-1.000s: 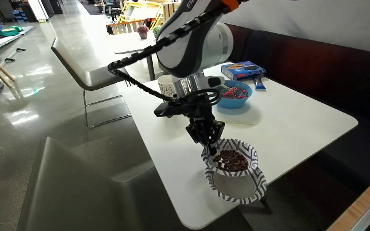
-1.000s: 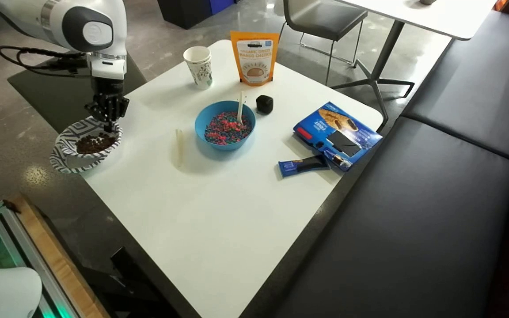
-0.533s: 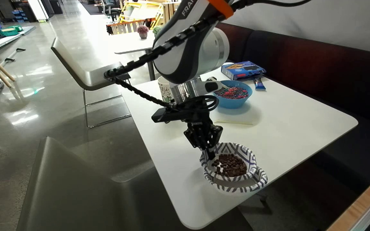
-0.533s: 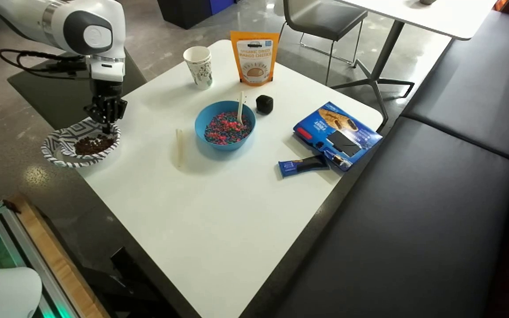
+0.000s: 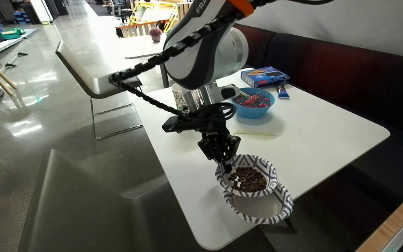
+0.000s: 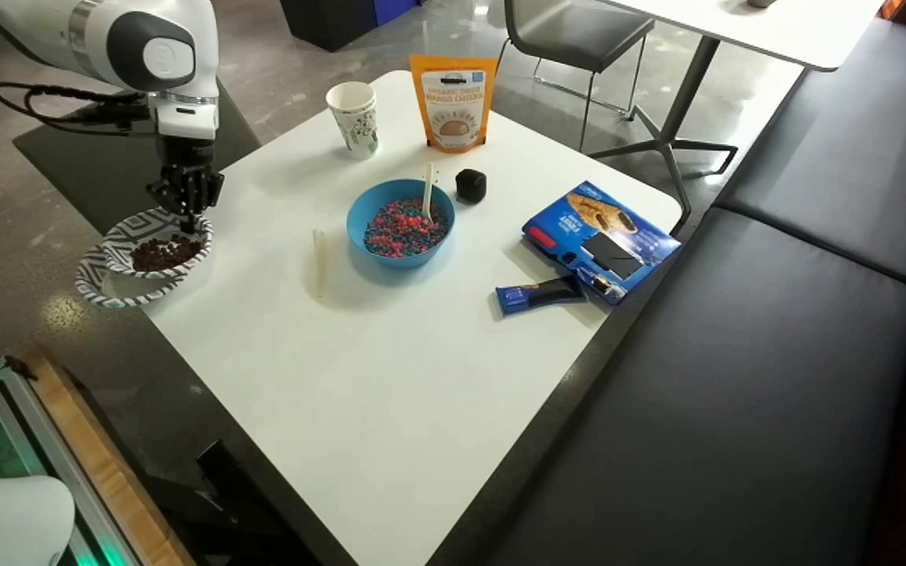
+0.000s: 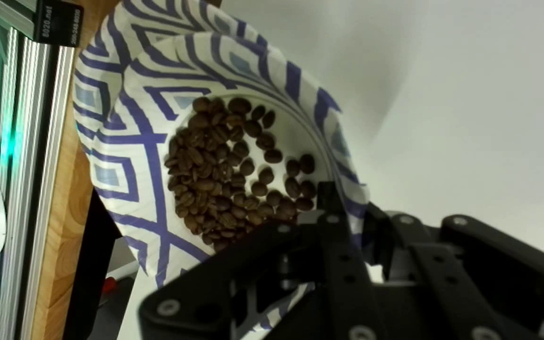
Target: Place one paper plate on top of another then place them inside the blue bowl
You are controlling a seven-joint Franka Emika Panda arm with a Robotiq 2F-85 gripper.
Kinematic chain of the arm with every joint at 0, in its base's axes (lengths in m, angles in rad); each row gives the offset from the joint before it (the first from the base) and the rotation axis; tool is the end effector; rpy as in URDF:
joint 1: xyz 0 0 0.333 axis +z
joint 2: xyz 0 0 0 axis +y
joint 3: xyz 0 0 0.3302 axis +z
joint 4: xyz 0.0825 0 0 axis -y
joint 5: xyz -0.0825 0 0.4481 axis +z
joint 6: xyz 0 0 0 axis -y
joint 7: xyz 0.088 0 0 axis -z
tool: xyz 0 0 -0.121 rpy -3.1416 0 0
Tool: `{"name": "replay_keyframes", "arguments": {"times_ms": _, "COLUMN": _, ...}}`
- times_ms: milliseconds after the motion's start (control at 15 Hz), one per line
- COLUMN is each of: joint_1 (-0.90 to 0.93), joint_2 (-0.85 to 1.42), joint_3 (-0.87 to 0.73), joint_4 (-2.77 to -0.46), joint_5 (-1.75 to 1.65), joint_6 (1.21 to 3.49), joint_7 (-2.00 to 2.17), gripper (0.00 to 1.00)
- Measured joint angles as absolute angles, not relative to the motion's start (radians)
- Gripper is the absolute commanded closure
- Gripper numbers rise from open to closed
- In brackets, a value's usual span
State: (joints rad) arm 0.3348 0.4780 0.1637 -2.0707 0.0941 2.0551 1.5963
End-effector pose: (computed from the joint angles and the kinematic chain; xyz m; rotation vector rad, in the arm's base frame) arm 0.4912 0.2812 0.1188 2.2949 -1.5065 -0.5237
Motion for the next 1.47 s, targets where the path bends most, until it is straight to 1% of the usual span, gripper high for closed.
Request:
{"name": "replay_keyframes", "arguments": {"times_ms": 333, "joint_1": 0.339, "joint_2": 0.459, "joint_3": 0.164, "joint_4": -2.071, "joint_5": 0.094, "joint_6": 2.042, "joint_7": 1.618, "gripper": 0.98}}
{"name": "replay_keyframes", "arguments": {"times_ms": 1133, "joint_1": 0.341, "joint_2": 0.411, "joint_3": 0.166, "joint_4": -2.107, "joint_5": 0.101, "joint_6": 1.928, "joint_7": 1.65, "gripper": 0.98}}
{"name": "replay_keyframes", "arguments": {"times_ms": 1200, "joint_1": 0.341, "joint_2": 0.411, "joint_3": 0.168, "joint_4": -2.111, "joint_5": 0.103, "joint_6": 1.92, "joint_7": 1.648, "gripper": 0.69}}
{"name": "replay_keyframes", "arguments": {"times_ms": 1267, "joint_1": 0.341, "joint_2": 0.411, "joint_3": 0.17, "joint_4": -2.116, "joint_5": 0.104, "joint_6": 1.918, "joint_7": 1.646, "gripper": 0.68}}
{"name": "replay_keyframes", "arguments": {"times_ms": 1400, "joint_1": 0.341, "joint_2": 0.412, "joint_3": 0.176, "joint_4": -2.124, "joint_5": 0.105, "joint_6": 1.918, "joint_7": 1.637, "gripper": 0.54}}
{"name": "replay_keyframes", "arguments": {"times_ms": 1467, "joint_1": 0.341, "joint_2": 0.412, "joint_3": 0.178, "joint_4": -2.126, "joint_5": 0.105, "joint_6": 1.918, "joint_7": 1.632, "gripper": 0.46}}
